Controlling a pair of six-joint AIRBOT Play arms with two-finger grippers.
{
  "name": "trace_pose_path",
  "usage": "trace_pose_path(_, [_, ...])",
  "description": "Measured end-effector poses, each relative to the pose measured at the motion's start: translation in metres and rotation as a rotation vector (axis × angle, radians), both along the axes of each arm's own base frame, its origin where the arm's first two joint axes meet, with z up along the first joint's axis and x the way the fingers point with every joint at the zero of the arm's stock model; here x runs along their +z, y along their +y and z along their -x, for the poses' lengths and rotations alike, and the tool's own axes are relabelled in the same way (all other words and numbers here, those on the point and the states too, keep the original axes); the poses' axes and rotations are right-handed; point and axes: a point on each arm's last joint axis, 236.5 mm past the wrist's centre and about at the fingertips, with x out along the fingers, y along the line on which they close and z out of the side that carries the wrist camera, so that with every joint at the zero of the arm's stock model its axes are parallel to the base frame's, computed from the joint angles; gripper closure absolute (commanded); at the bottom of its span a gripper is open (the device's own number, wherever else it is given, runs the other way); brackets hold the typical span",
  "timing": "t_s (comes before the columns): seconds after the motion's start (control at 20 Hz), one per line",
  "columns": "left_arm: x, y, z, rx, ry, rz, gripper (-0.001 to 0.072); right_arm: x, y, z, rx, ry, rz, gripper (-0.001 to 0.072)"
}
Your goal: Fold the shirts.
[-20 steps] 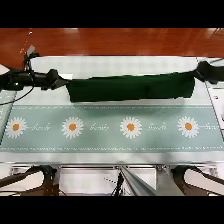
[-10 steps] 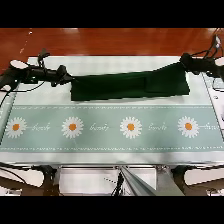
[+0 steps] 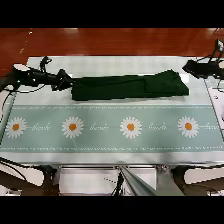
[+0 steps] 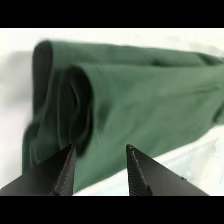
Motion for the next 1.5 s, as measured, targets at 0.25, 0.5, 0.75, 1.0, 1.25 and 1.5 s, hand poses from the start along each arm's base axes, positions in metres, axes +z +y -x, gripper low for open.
trace_pose_path(0.25, [0.029,-0.003,0.009,-0.03,-0.023,0.016,0.0309,-0.037,-0.037,0.06,-0.025,0.243,-0.033,0.01])
trace_pose_path(0.5, [0.044,-0.018,0.015,-0.069,-0.044,0.017,0.031,-0.07,-0.001,0.069,-0.01,0.326,-0.283,0.0099])
trace_pose_path(0.75, [0.047,-0.037,0.02,-0.112,-0.055,0.015,0.031,-0.079,0.064,0.04,0.069,0.278,-0.407,0.0388])
trace_pose_path(1.0, [0.048,-0.048,0.021,-0.129,-0.061,0.019,0.062,-0.063,0.107,0.024,0.148,0.218,-0.412,0.0685])
trace_pose_path(1.25, [0.064,-0.092,0.035,-0.223,-0.085,0.104,0.0622,0.025,0.135,0.037,0.297,0.107,-0.364,0.0685])
trace_pose_path(1.5, [0.07,-0.181,0.05,-0.31,-0.15,0.12,0.069,0.138,0.17,0.082,0.414,-0.025,-0.247,0.0685])
